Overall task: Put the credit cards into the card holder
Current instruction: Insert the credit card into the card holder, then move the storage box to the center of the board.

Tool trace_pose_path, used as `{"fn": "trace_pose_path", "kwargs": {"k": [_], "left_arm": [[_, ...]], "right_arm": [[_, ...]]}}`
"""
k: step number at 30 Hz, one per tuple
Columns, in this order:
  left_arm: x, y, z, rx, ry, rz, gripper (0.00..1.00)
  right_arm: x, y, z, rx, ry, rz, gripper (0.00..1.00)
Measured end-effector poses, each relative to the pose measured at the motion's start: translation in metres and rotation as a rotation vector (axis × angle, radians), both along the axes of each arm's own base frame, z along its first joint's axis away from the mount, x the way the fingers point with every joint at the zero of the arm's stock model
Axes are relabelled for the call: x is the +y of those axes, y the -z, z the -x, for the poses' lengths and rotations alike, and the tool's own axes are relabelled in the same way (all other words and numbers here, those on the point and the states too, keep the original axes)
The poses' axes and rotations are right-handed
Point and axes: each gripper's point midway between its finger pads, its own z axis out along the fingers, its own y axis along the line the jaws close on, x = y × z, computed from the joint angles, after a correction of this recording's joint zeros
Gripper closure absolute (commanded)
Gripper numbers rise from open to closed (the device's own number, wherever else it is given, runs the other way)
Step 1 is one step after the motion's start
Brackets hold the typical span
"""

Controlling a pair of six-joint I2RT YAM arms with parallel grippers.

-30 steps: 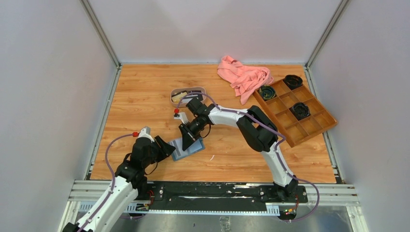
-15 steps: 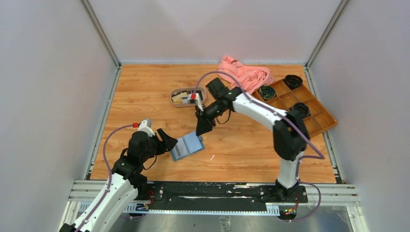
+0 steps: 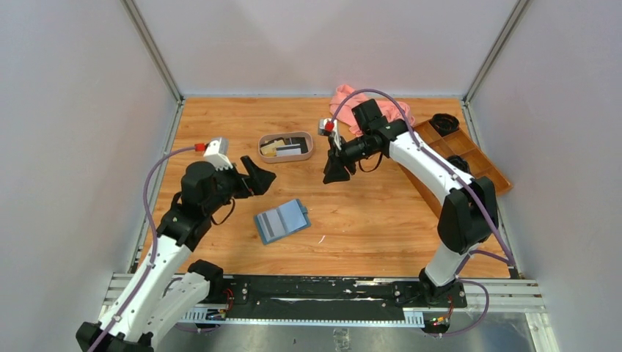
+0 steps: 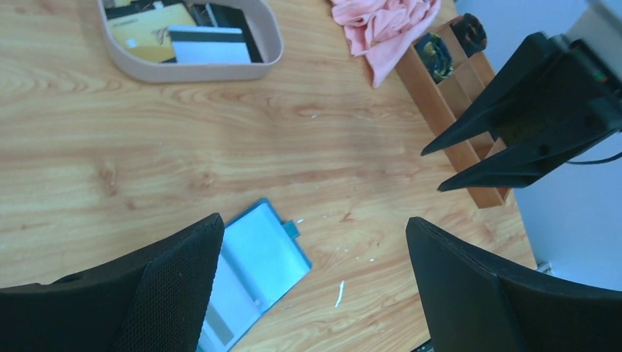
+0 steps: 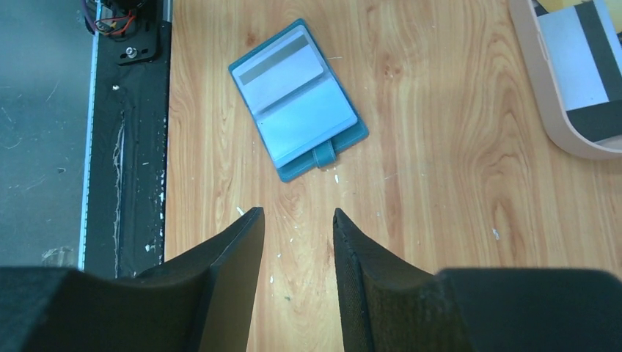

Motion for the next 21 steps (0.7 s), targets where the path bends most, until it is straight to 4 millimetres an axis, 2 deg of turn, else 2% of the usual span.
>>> {"fn": "trace_pose_path", "kwargs": {"k": [4, 7, 9, 12, 15, 21], "left_arm": [[-0.011, -0.026, -0.018, 0.013, 0.023, 0.009, 0.00], [-0.023, -0.055, -0.036, 0.031, 0.025, 0.053, 0.00], [-0.030, -0.084, -0.048, 0.026, 0.023, 0.092, 0.00], [-0.038, -0.132, -0.060, -0.014, 0.025, 0.156, 0.00], [-0.040, -0.175, -0.061, -0.061, 0.025, 0.216, 0.00], [-0.037, -0.253, -0.043, -0.180, 0.040, 0.305, 0.00]], "right_arm": [[-0.003, -0.007, -0.010, -0.007, 0.020, 0.006, 0.55], [0.000, -0.027, -0.035, -0.052, 0.044, -0.017, 0.55], [0.002, -0.041, -0.053, -0.079, 0.066, -0.038, 0.55], [0.005, -0.048, -0.070, -0.083, 0.090, -0.052, 0.55], [0.009, -0.042, -0.084, -0.052, 0.109, -0.047, 0.55], [0.023, -0.024, -0.113, 0.013, 0.146, -0.026, 0.54]]}}
